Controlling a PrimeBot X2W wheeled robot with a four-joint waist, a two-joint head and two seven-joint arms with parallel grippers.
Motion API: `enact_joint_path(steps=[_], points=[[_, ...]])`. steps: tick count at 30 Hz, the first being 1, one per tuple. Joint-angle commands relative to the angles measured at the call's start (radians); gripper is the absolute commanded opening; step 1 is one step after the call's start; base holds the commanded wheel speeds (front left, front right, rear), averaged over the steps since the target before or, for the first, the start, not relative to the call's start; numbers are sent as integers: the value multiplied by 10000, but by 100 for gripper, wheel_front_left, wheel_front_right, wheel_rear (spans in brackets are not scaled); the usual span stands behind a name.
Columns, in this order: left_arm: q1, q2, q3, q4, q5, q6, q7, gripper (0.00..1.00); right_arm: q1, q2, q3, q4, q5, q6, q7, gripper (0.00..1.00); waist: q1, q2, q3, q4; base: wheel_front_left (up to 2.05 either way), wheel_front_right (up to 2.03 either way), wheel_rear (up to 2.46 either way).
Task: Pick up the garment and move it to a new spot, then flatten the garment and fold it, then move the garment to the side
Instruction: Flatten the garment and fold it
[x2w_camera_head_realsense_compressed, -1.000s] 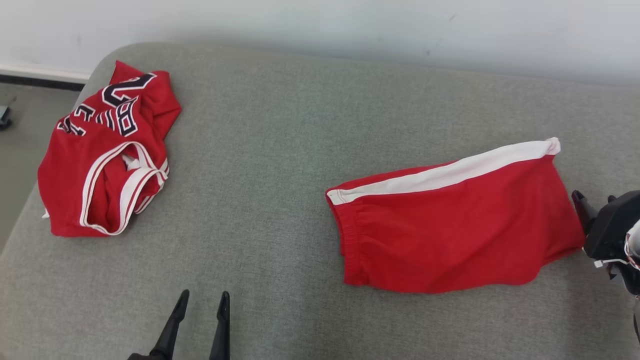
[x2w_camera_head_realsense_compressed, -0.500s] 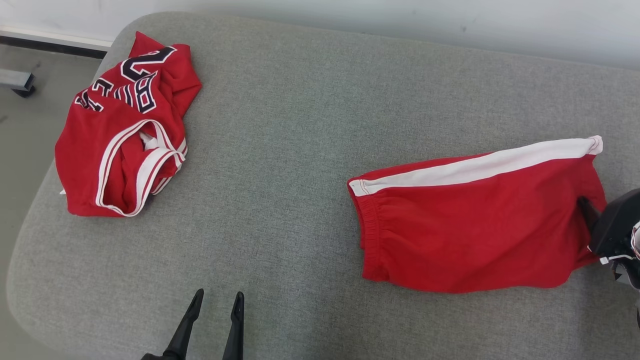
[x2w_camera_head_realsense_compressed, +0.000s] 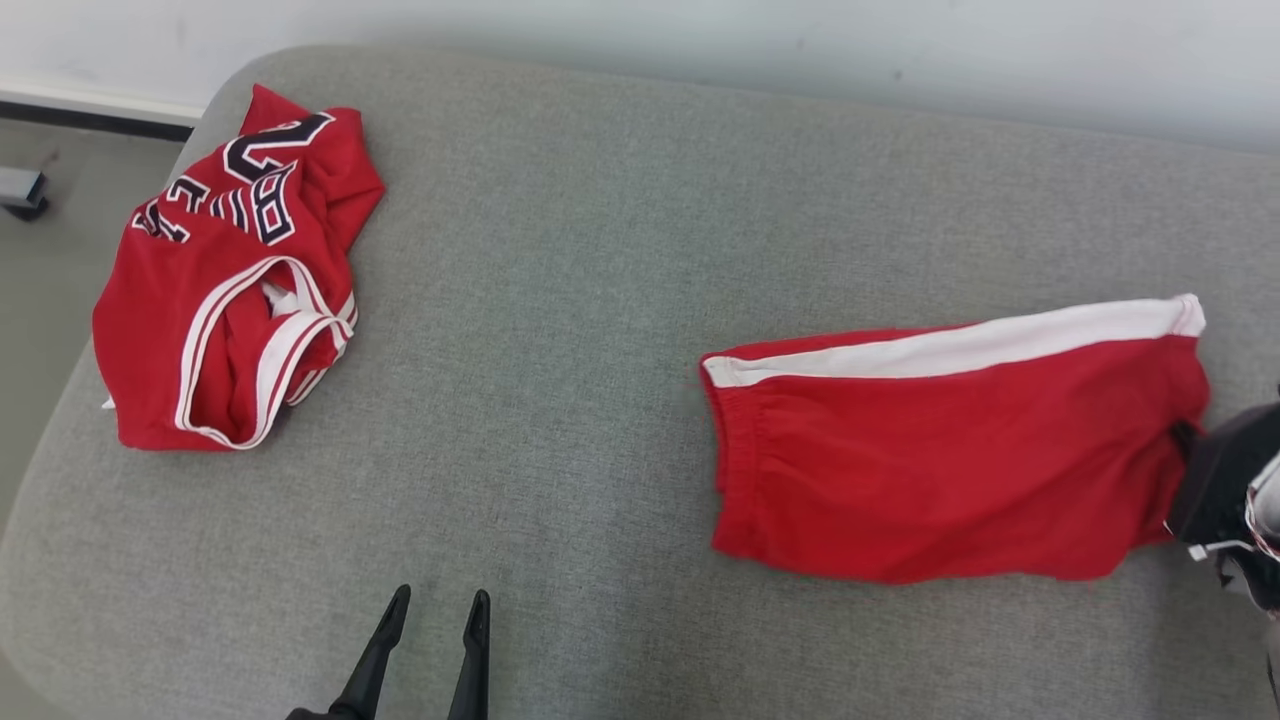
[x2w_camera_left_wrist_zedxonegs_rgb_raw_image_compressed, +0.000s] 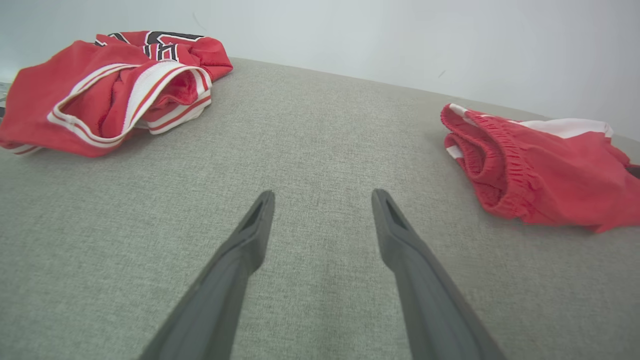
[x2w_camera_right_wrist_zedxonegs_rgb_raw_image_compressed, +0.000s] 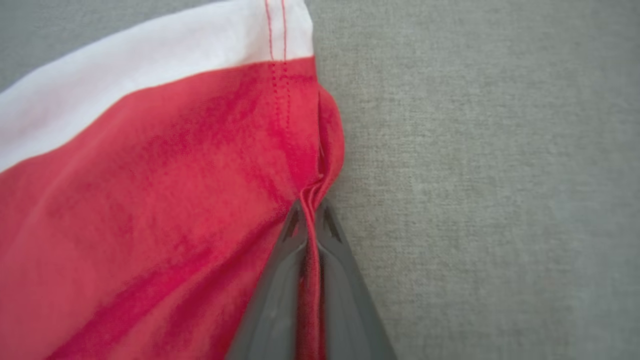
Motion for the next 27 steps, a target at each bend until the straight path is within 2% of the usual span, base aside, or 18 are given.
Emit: enact_joint_path(steps=[1,10,19,23,27], points=[[84,-19,23,20,-19,8,-32,100,354,-91,-114,27,-116,-44,-52,0,-1,-1,-216,-170,0,0,0],[194,-24,15,86,-108,8,-32,100,1045,-232,-969,-868,-523,-36,-181,0,-1,-1,-656,-618,0,0,0],[281,-31,-7,203,-131,9,-32,100,1775,-282,-2024,-1832,-1051,-36,-39,0,-1,-1,-967,-765,0,0,0],[378,-34,1,250,-161,9,-32,100,1956,-88,-2001,-2354,-1149,-36,119,0,-1,-1,-1148,-794,0,0,0],[440,-37,-36,288,-182,9,-32,100,2095,164,-1436,-2999,-1037,-36,267,0,-1,-1,-1362,-808,0,0,0]])
